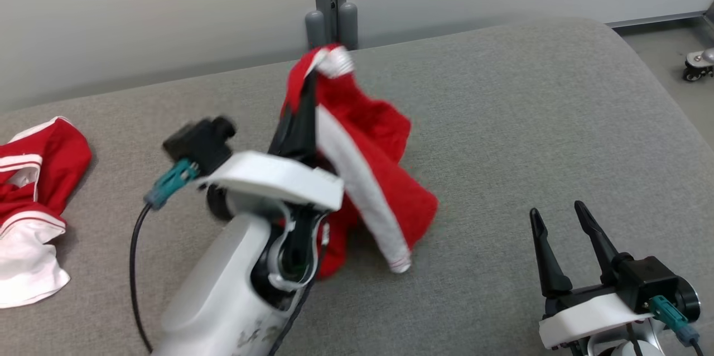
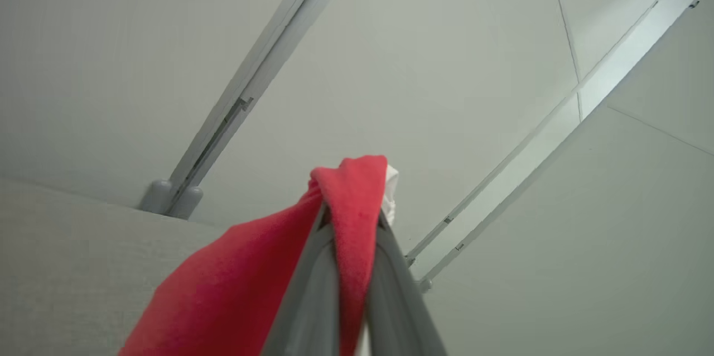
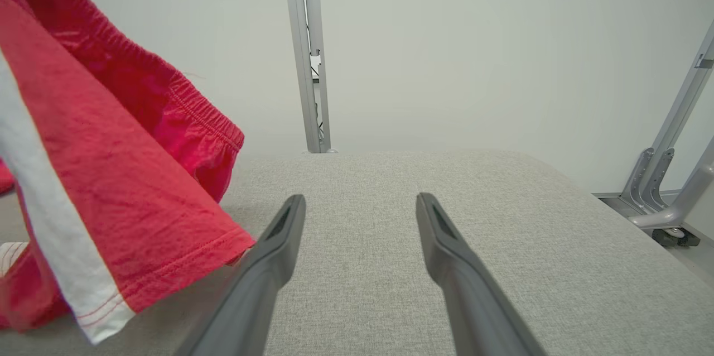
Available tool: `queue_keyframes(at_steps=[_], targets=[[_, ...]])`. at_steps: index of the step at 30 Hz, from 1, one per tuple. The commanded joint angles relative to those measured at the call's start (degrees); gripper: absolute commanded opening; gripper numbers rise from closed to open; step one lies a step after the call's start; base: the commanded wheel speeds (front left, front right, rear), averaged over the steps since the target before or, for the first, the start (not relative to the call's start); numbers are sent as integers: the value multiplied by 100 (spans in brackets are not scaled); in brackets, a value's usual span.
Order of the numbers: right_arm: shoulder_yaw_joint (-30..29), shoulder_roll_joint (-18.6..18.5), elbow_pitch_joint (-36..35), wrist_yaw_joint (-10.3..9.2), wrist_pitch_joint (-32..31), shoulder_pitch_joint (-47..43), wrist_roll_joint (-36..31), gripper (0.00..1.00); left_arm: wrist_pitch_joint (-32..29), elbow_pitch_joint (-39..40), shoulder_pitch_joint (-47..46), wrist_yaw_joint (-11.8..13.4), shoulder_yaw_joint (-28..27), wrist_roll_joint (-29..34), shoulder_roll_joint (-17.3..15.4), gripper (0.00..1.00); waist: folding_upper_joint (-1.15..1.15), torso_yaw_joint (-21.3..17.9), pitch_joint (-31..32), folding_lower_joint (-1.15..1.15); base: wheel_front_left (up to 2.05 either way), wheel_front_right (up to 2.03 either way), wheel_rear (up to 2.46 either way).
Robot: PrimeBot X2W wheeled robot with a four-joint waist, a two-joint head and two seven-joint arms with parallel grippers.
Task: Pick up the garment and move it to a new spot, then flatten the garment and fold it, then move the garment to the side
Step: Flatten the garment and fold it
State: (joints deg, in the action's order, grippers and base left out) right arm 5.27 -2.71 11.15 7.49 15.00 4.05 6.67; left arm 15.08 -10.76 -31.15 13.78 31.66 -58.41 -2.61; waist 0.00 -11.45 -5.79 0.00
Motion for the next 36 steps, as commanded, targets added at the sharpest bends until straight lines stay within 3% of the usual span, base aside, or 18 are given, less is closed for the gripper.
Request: queue_keyframes(at_steps=[1,7,12,14,17,19,21,22,23,29,36], targets=[[-24,-33,7,1,28,29,41,100,11,-142,287,79,-210,-83,-51,0,0,66,-21,0,0,0,0],[-27,-34,44,1,28,-20,48,100,11,-890,1470,-136,-929,-73,-30,0,0,243,16,0,0,0,0],[-59,-33,44,1,28,-82,0,100,12,-1120,2048,-396,-1025,-127,-37,0,0,410,57,0,0,0,0],[-74,-34,57,2,28,-105,-13,100,10,-1186,2269,-524,-943,-186,-38,10,0,492,88,0,0,0,0],[-52,-33,73,2,28,-157,-31,100,11,-1199,2523,-628,-824,-313,-39,15,0,591,154,0,0,0,0],[-48,-36,85,1,28,-206,-34,100,11,-1180,2659,-661,-752,-390,-39,26,0,638,202,0,0,0,0],[-40,-34,86,1,28,-224,-54,100,11,-1146,2738,-656,-698,-419,-39,49,0,679,231,0,0,0,0],[-40,-35,87,1,28,-231,-66,100,12,-1137,2772,-636,-670,-465,-40,89,0,696,244,0,0,0,0],[-41,-35,89,1,28,-246,-68,100,10,-1159,2805,-615,-592,-483,-41,100,0,711,263,0,0,0,0],[-80,-34,38,1,28,-294,-146,100,9,-1264,2619,-671,-167,435,-62,100,0,768,305,0,0,0,0],[-156,-34,-28,1,28,-265,-185,100,-178,-785,2316,-435,507,2063,-903,100,0,749,235,0,0,0,0]])
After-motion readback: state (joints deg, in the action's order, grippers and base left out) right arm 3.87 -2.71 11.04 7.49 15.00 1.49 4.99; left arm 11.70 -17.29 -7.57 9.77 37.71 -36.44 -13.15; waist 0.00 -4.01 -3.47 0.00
